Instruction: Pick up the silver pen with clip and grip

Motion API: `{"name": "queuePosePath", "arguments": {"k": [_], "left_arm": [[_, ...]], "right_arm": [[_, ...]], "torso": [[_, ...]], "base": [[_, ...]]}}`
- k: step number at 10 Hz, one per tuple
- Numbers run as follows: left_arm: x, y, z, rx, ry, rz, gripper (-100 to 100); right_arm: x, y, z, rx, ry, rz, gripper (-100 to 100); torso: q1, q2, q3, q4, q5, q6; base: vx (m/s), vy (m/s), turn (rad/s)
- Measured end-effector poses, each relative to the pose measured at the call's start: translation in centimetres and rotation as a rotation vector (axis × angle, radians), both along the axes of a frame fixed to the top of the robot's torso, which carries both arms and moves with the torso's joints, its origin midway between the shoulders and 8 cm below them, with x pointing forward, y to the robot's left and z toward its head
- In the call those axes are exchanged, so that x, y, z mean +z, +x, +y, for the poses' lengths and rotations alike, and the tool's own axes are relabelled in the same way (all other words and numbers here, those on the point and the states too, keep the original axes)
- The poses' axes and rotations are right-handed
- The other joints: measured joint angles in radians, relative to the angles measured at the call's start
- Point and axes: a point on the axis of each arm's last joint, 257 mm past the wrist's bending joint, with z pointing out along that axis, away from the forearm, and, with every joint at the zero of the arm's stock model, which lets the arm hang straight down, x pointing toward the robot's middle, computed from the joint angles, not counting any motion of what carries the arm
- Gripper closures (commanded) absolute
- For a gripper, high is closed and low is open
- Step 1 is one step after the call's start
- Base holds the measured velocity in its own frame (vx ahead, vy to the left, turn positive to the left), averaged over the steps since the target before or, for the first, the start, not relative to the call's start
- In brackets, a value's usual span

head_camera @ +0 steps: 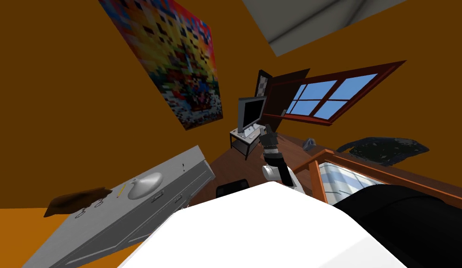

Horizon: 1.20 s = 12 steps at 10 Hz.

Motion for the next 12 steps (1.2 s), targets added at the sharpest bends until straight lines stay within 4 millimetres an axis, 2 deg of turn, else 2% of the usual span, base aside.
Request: {"name": "queuePosePath", "arguments": {"k": [2, 5, 12], "left_arm": [[-1.4, -1.5, 1.7, -0.005, 0.035, 0.047, -100], [-3.7, -5.6, 4.7, -0.010, 0.109, 0.147, -100], [-5.8, -10.3, 10.1, -0.022, 0.217, 0.277, -100]], "right_arm": [[0.0, 0.0, 0.0, 0.000, 0.000, 0.000, 0], [0.0, 0.0, 0.0, 0.000, 0.000, 0.000, 0], [0.0, 0.0, 0.0, 0.000, 0.000, 0.000, 0]], "torso": [[0.001, -0.001, 0.000, 0.000, 0.000, 0.000], [-0.001, -0.002, -0.001, -0.001, 0.000, 0.000], [0.002, 0.000, 0.000, 0.000, 0.000, 0.000]], "base": [[0.089, -0.053, -0.075], [0.083, -0.058, -0.041], [0.069, -0.033, -0.037]]}}
